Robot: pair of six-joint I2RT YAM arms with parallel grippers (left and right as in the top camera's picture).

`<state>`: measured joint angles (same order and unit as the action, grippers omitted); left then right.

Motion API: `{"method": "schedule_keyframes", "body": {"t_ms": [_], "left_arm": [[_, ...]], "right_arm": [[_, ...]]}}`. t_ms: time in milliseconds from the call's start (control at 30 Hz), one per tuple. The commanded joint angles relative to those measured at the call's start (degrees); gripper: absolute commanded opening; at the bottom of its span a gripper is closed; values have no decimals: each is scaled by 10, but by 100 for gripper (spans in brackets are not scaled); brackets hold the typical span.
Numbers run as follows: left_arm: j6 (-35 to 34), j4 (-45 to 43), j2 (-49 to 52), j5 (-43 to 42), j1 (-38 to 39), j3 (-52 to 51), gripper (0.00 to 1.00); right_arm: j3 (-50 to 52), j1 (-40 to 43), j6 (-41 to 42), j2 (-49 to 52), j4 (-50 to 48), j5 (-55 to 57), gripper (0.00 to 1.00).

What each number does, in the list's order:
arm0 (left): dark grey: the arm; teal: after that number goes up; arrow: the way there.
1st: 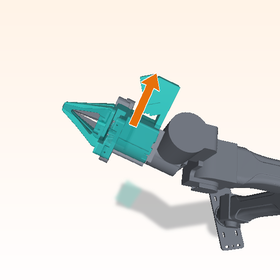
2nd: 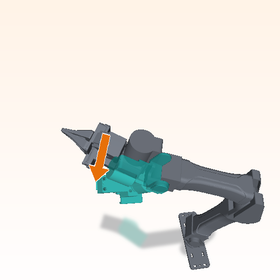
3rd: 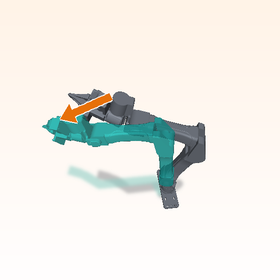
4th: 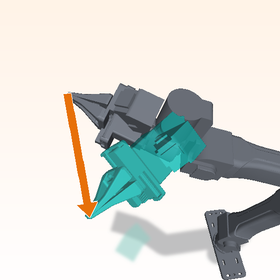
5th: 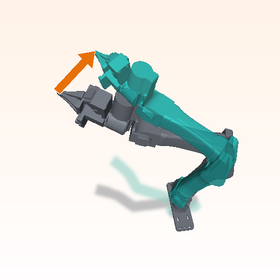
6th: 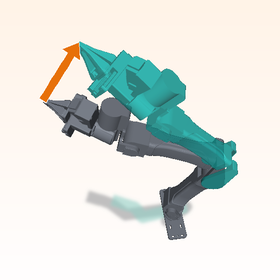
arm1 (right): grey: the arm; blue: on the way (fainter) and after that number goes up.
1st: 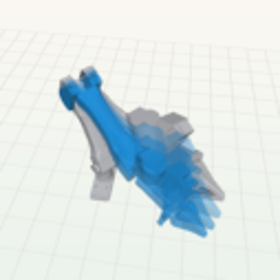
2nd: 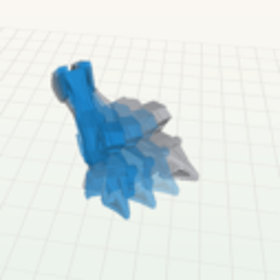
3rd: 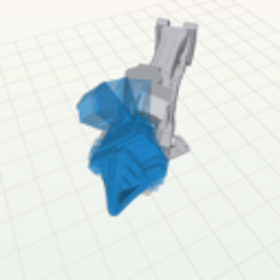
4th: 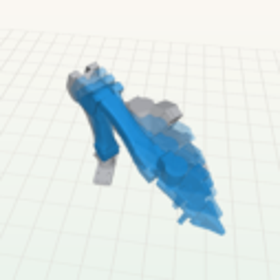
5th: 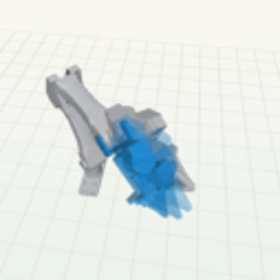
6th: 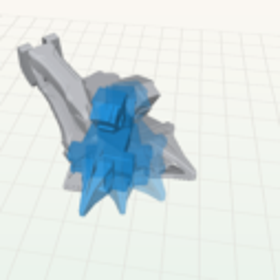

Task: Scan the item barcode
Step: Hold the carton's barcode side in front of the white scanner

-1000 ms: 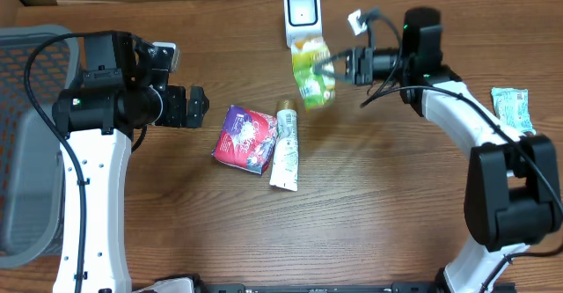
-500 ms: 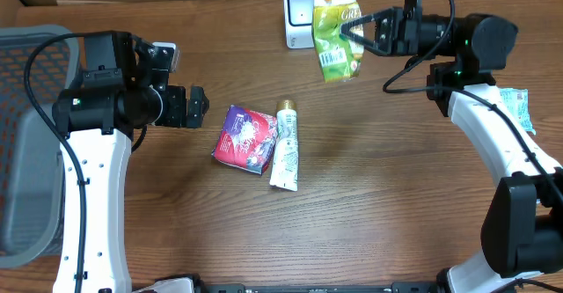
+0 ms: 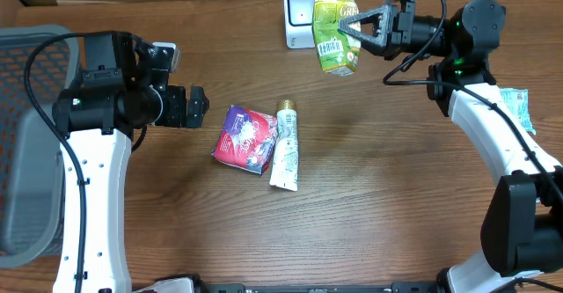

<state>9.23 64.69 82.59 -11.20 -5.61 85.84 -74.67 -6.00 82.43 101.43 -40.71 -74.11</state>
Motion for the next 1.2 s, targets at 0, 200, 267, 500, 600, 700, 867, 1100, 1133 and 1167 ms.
{"method": "schedule_keyframes", "body": {"t_ms": [0,200,267,500,600,700,867,1100,1133,1167], "left_arm": [[10,-2,0,-6,4,1,100],[10,-2,0,-6,4,1,100],[10,-2,0,-6,4,1,100],[10,-2,0,-6,4,1,99],[10,-2,0,-6,4,1,100],[10,-2,0,-6,4,1,100],[10,-2,0,-6,4,1,99],[10,-2,0,-6,4,1,100],[10,-2,0,-6,4,1,100],[10,-2,0,-6,4,1,100]], "right_arm": [[-13,1,-89,-6,30,14,4],[-25,0,-276,-6,222,43,4],[-28,-6,-361,-6,300,66,4],[-28,-50,-596,-6,562,294,4],[-38,-73,-632,-6,621,383,4],[-81,-96,-657,-6,687,489,4],[-195,-145,-720,-4,783,736,4],[-238,-208,-869,8,718,1028,4],[-238,-213,-898,16,698,1042,4],[-238,-217,-921,24,679,1053,4]]}}
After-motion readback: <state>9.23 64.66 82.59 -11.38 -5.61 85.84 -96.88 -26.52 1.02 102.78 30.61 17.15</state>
